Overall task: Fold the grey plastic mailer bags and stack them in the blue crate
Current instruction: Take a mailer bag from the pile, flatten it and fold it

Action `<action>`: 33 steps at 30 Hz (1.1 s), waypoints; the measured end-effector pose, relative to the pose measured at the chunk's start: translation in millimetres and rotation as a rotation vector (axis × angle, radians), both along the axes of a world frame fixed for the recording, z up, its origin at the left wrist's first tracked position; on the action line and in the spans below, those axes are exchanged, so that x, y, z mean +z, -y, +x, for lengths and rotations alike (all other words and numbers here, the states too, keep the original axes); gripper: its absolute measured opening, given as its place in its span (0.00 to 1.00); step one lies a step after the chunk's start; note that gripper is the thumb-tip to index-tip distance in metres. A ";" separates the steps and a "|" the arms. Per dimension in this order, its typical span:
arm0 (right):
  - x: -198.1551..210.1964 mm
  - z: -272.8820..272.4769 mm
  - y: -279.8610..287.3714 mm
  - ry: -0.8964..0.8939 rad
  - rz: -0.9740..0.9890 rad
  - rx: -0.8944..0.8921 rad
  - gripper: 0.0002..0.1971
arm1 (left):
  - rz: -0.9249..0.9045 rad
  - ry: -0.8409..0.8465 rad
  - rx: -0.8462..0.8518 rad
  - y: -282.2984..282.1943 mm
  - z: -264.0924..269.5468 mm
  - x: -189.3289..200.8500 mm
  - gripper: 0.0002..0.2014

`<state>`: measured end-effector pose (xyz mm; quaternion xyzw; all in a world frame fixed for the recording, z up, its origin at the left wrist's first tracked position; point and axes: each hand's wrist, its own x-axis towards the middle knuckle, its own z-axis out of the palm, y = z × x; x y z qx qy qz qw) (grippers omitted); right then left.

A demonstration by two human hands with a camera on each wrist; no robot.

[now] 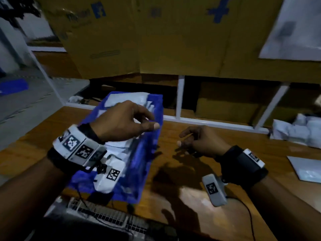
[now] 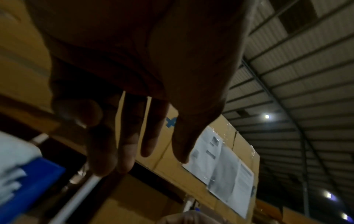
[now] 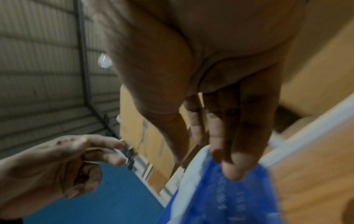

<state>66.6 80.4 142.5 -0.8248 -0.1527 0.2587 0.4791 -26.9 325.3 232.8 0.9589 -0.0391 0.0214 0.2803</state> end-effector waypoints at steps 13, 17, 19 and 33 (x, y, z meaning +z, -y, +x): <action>-128.6 24.2 318.6 -0.137 0.019 -0.553 0.09 | -0.491 -0.399 -0.141 321.0 126.3 -200.4 0.06; -164.7 46.4 400.2 -0.139 -0.039 -0.806 0.06 | -0.563 -0.547 -0.114 391.4 175.1 -238.6 0.11; -182.5 60.0 437.1 -0.162 -0.068 -0.958 0.07 | -0.595 -0.594 -0.101 425.5 204.5 -255.9 0.13; -211.2 141.0 548.3 -0.185 -0.214 -1.352 0.35 | -0.188 -0.604 -0.033 539.0 333.0 -328.7 0.53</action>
